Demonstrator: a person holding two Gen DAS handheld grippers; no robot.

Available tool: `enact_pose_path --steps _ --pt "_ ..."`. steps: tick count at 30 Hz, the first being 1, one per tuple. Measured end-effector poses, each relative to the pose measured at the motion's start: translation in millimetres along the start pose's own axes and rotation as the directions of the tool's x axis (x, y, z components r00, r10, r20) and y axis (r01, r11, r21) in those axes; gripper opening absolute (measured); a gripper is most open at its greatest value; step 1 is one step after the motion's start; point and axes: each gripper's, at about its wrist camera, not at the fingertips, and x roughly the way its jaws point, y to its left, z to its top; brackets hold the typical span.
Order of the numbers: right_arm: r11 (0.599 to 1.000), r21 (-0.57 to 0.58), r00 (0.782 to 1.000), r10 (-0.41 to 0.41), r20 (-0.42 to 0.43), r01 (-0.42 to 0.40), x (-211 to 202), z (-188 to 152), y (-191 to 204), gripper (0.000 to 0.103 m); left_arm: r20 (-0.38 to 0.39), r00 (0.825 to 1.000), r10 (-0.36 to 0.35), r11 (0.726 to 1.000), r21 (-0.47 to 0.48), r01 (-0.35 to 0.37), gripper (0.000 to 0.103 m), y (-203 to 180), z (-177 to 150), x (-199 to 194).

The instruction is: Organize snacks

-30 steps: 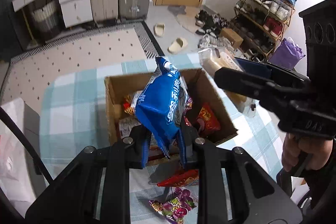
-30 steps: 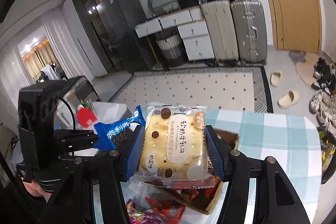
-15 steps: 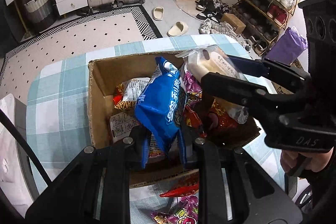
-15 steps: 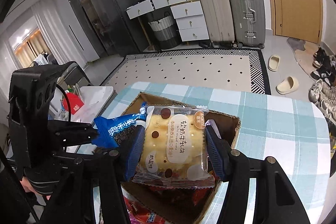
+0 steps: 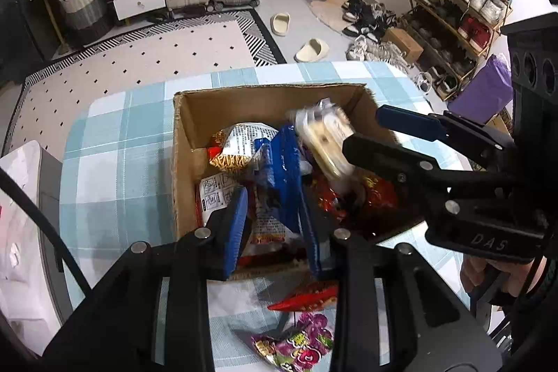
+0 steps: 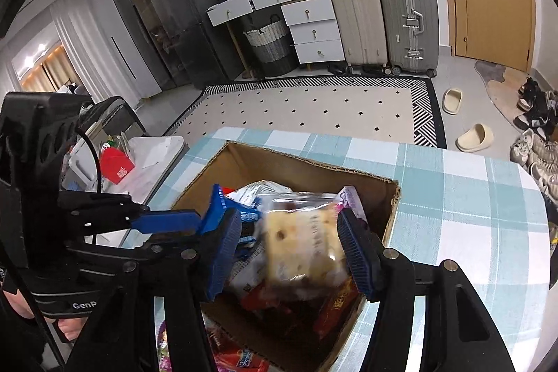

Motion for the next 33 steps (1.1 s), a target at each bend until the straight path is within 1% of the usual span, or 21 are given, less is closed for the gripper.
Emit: enact_pose_path --steps 2,3,6,9,11,12,13,14,16,19,21,22,24,26,30,31,33 --pt "1.000 -0.012 1.000 -0.002 0.013 0.002 -6 -2 6 0.059 0.022 1.000 0.008 1.000 -0.005 -0.008 0.036 0 -7 -11" --pt "1.000 -0.019 1.000 -0.003 0.021 0.004 -11 -3 9 0.059 0.033 0.999 0.016 1.000 -0.005 -0.016 0.042 -1 -10 -16" --pt "1.000 -0.019 0.999 0.005 0.038 -0.004 -24 -6 16 0.060 0.073 0.995 0.068 0.998 0.014 -0.069 0.053 -7 -23 -37" --pt "1.000 -0.029 0.998 0.009 0.070 -0.007 -43 -11 27 0.064 0.125 0.988 0.093 0.995 0.024 -0.097 0.057 -13 -33 -58" --pt "0.999 -0.048 0.995 0.011 0.098 -0.006 -57 -15 36 0.066 0.164 0.981 0.107 0.993 0.022 -0.112 0.066 -18 -42 -76" --pt "0.998 -0.062 0.993 0.013 0.116 -0.005 -66 -19 42 0.067 0.182 0.977 0.113 0.993 0.017 -0.118 0.074 -20 -46 -84" --pt "0.997 -0.072 0.991 0.013 0.129 -0.004 -73 -22 47 0.069 0.212 0.969 0.125 0.992 0.005 -0.128 0.079 -22 -53 -96" --pt "0.997 -0.079 0.990 0.013 0.141 -0.002 -79 -24 51 0.072 0.230 0.964 0.131 0.991 0.000 -0.135 0.079 -23 -57 -102" --pt "0.995 -0.095 0.985 0.017 0.171 0.000 -94 -32 61 0.074 0.264 0.954 0.142 0.989 0.003 -0.148 0.080 -27 -68 -119" --pt "0.994 -0.108 0.976 0.024 0.217 0.000 -116 -48 75 0.079 0.290 0.946 0.143 0.989 -0.003 -0.148 0.081 -32 -84 -137" --pt "0.994 -0.113 0.971 0.025 0.239 0.003 -127 -58 82 0.080 0.300 0.944 0.141 0.989 -0.013 -0.144 0.081 -32 -96 -146" --pt "0.994 -0.114 0.969 0.027 0.247 0.001 -132 -64 85 0.081 0.311 0.939 0.148 0.989 -0.024 -0.148 0.081 -33 -103 -151" --pt "0.994 -0.110 0.965 0.032 0.261 -0.003 -141 -74 91 0.082 0.324 0.935 0.146 0.989 -0.032 -0.143 0.082 -34 -114 -159" --pt "0.995 -0.101 0.960 0.035 0.279 -0.007 -149 -86 93 0.085 0.340 0.928 0.154 0.988 -0.045 -0.148 0.082 -35 -129 -167" --pt "0.997 -0.070 0.950 0.050 0.307 -0.030 -163 -110 93 0.086 0.378 0.910 0.172 0.985 -0.069 -0.158 0.084 -38 -156 -179" --pt "0.998 -0.063 0.947 0.049 0.316 -0.030 -166 -116 93 0.087 0.393 0.901 0.181 0.983 -0.073 -0.166 0.085 -39 -164 -182" --pt "0.998 -0.052 0.943 0.052 0.330 -0.037 -171 -129 94 0.091 0.420 0.886 0.195 0.981 -0.080 -0.178 0.089 -41 -180 -186"
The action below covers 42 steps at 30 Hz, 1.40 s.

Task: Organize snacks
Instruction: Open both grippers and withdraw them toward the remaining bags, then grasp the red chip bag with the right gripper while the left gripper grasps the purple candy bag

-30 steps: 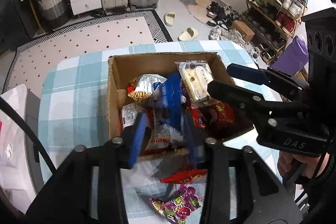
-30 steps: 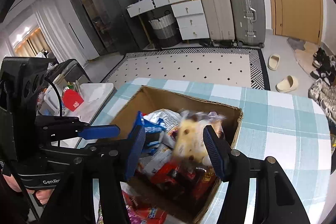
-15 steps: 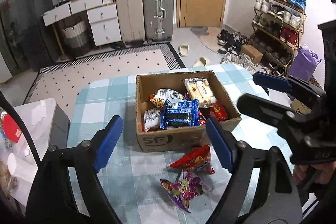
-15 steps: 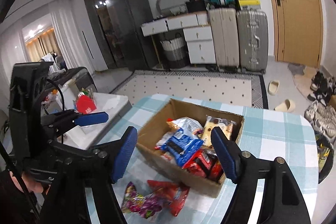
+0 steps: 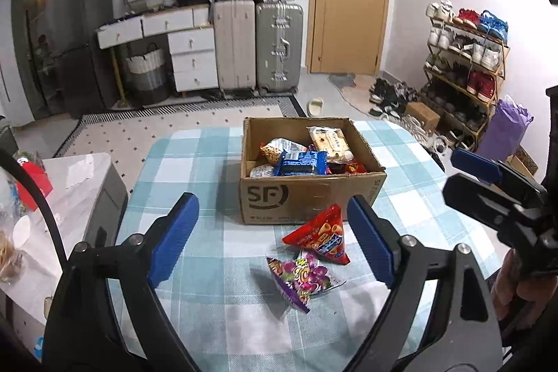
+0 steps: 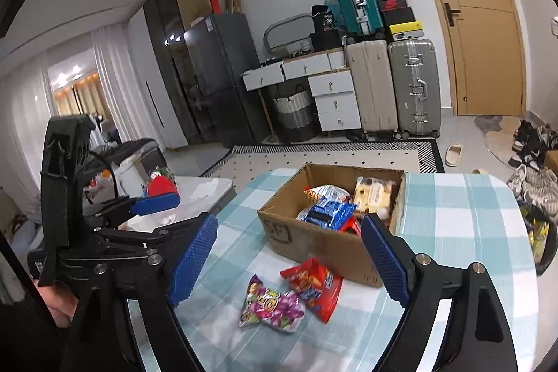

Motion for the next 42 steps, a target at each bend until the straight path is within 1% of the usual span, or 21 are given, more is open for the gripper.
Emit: enact_pose_path --steps 1,3,5,6,7,8,10,11,15,18,20,22,23,24,26,29,35,39,41,42 --pt "1.000 0.001 1.000 -0.002 0.008 0.002 -4 -4 1 0.091 0.022 1.000 0.014 1.000 -0.005 -0.014 0.093 1 -9 -7" --pt "1.000 0.001 1.000 -0.008 0.022 0.008 -12 -15 3 0.092 0.058 0.998 0.028 0.999 -0.023 -0.027 0.098 4 -24 -19" --pt "1.000 0.004 0.999 -0.002 0.033 0.002 -19 -29 5 0.092 0.123 0.992 0.038 0.999 -0.042 -0.033 0.101 10 -37 -28" --pt "1.000 0.011 0.999 0.017 0.045 -0.017 -23 -36 6 0.092 0.159 0.986 0.052 0.998 -0.048 -0.045 0.102 12 -45 -35" --pt "0.999 0.017 0.998 0.030 0.053 -0.031 -26 -41 6 0.093 0.170 0.983 0.062 0.997 -0.054 -0.053 0.102 14 -51 -37" --pt "0.999 0.028 0.997 0.039 0.062 -0.041 -29 -51 6 0.097 0.174 0.982 0.072 0.996 -0.065 -0.062 0.102 15 -56 -38" --pt "0.998 0.043 0.997 0.033 0.068 -0.036 -31 -64 6 0.100 0.152 0.986 0.064 0.996 -0.078 -0.052 0.102 18 -64 -35" --pt "0.998 0.048 0.997 0.035 0.062 -0.038 -29 -70 5 0.101 0.133 0.989 0.058 0.995 -0.089 -0.047 0.102 20 -71 -31" --pt "0.999 0.042 1.000 0.012 0.005 -0.012 -16 -91 4 0.101 0.067 0.996 0.058 0.993 -0.109 -0.050 0.102 22 -96 -5" --pt "0.999 0.032 1.000 -0.009 -0.023 0.010 -6 -104 3 0.102 0.024 0.998 0.052 0.992 -0.121 -0.048 0.102 23 -108 18" --pt "0.999 0.039 0.999 -0.016 -0.036 0.017 0 -111 -2 0.102 0.014 0.999 0.051 0.991 -0.123 -0.049 0.102 24 -120 32" --pt "0.999 0.051 0.998 -0.017 -0.057 0.020 8 -119 -7 0.102 0.030 0.998 0.054 0.993 -0.111 -0.050 0.102 26 -133 43" --pt "0.998 0.051 0.997 -0.019 -0.069 0.022 12 -121 -9 0.102 0.021 0.998 0.059 0.993 -0.102 -0.056 0.102 27 -138 48" --pt "0.998 0.049 0.996 -0.024 -0.085 0.028 16 -124 -11 0.102 0.009 0.998 0.065 0.993 -0.097 -0.064 0.102 27 -138 54" --pt "0.998 0.053 0.995 -0.030 -0.091 0.034 20 -129 -15 0.102 0.000 0.999 0.051 0.992 -0.111 -0.051 0.102 33 -143 61" --pt "0.998 0.055 0.995 -0.032 -0.099 0.037 29 -132 -20 0.102 0.015 0.999 0.038 0.988 -0.148 -0.036 0.102 40 -143 65" --pt "0.998 0.011 0.990 -0.058 -0.131 0.060 56 -128 -19 0.102 -0.031 0.998 0.050 0.989 -0.138 -0.054 0.102 37 -141 77" --pt "0.996 0.039 0.984 -0.069 -0.162 0.077 85 -118 -29 0.102 -0.053 0.998 0.046 0.990 -0.132 -0.053 0.102 34 -140 83" --pt "0.995 0.049 0.980 -0.072 -0.186 0.082 100 -113 -33 0.102 -0.067 0.996 0.052 0.987 -0.150 -0.062 0.102 38 -140 84" --pt "0.994 0.055 0.973 -0.078 -0.216 0.092 114 -110 -36 0.102 -0.071 0.996 0.053 0.983 -0.172 -0.064 0.102 43 -141 86"
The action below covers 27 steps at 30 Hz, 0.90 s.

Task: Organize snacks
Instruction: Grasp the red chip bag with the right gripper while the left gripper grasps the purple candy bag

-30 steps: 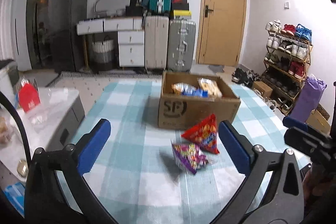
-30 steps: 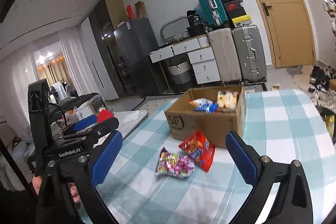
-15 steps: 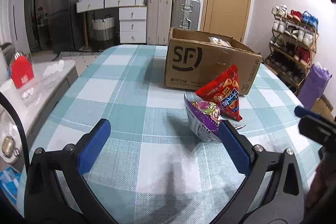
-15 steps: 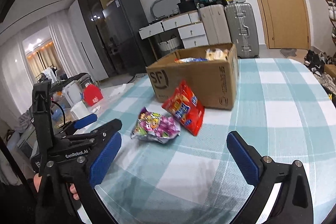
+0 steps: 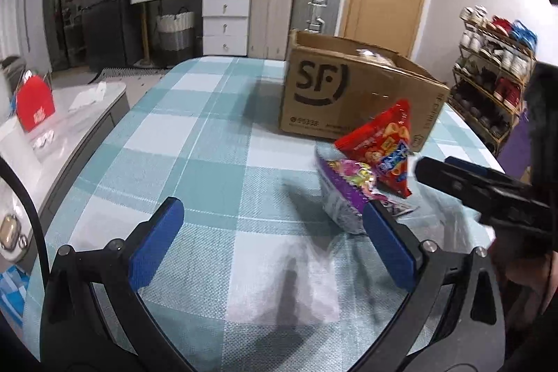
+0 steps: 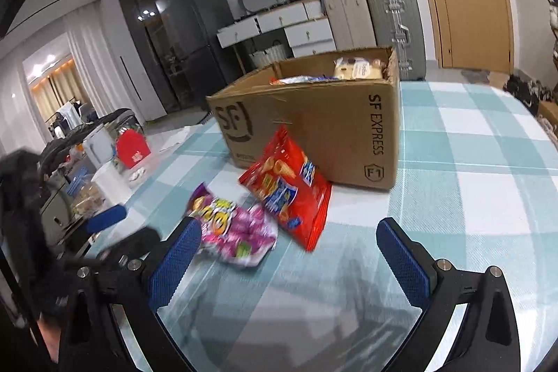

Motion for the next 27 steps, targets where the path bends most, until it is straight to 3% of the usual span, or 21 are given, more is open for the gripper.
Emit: enact_pose_path --steps 6,8,13,17,27 --pt "0.996 0.083 0.997 0.018 -0.078 -0.012 48 24 -13 0.100 -0.051 0.998 -0.035 0.994 -0.101 0.030 0.102 20 0 13" --pt "0.995 0.094 0.994 0.035 -0.102 -0.025 61 29 -14 0.089 -0.062 0.997 -0.044 0.994 -0.105 0.037 0.102 21 0 17" --pt "0.993 0.102 0.987 0.076 -0.139 -0.062 83 38 -9 0.081 -0.070 0.997 -0.046 0.996 -0.076 0.041 0.102 15 -1 19" --pt "0.991 0.094 0.984 0.112 -0.142 -0.100 84 38 -8 0.065 -0.077 0.996 -0.043 0.995 -0.089 0.036 0.102 18 -2 21" --pt "0.984 0.094 0.985 0.156 -0.076 -0.148 64 27 -9 0.048 -0.091 0.995 -0.034 0.994 -0.104 0.025 0.102 20 -2 24"
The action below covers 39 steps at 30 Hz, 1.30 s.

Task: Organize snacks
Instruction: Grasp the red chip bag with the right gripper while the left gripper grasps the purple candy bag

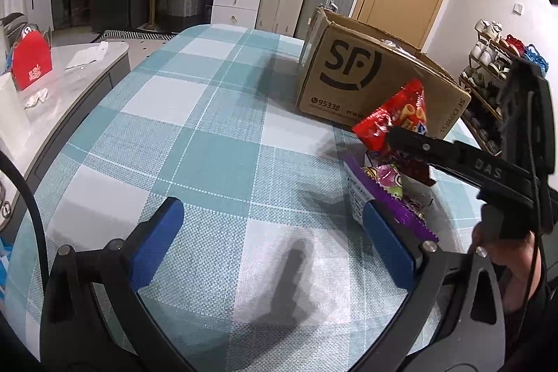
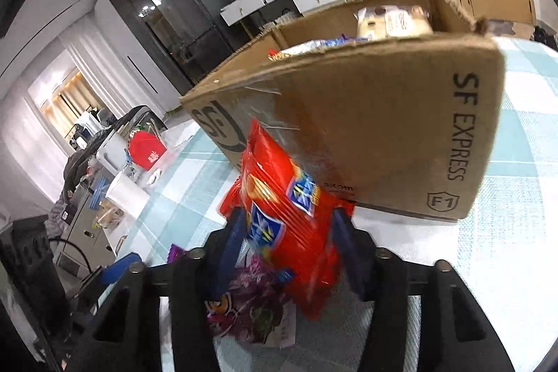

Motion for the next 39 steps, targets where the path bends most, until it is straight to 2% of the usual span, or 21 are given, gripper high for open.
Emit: enact_pose_path --steps 16,23,31,36,39 --pt "0.999 0.013 0.995 0.048 0.091 -0.050 -75 -41 -15 0.044 -0.005 0.999 0.046 0.999 0.021 -0.046 0.102 -4 0 2" --pt "0.998 0.028 0.989 0.044 0.141 -0.048 -112 -62 -23 0.043 -0.004 0.998 0.063 0.997 0.033 -0.063 0.102 -6 -1 2" --pt "0.996 0.079 0.972 0.017 0.235 -0.036 -167 -97 -37 0.043 0.012 0.997 0.078 0.996 0.050 -0.078 0.102 -9 -1 -3" --pt "0.995 0.093 0.969 0.016 0.246 -0.040 -178 -104 -39 0.044 0.020 1.000 -0.002 1.000 0.030 0.001 0.102 -3 -2 -7" --pt "0.995 0.092 0.970 0.015 0.241 -0.038 -178 -103 -37 0.043 -0.021 0.999 -0.038 0.999 0.038 0.039 0.102 -7 -4 -5"
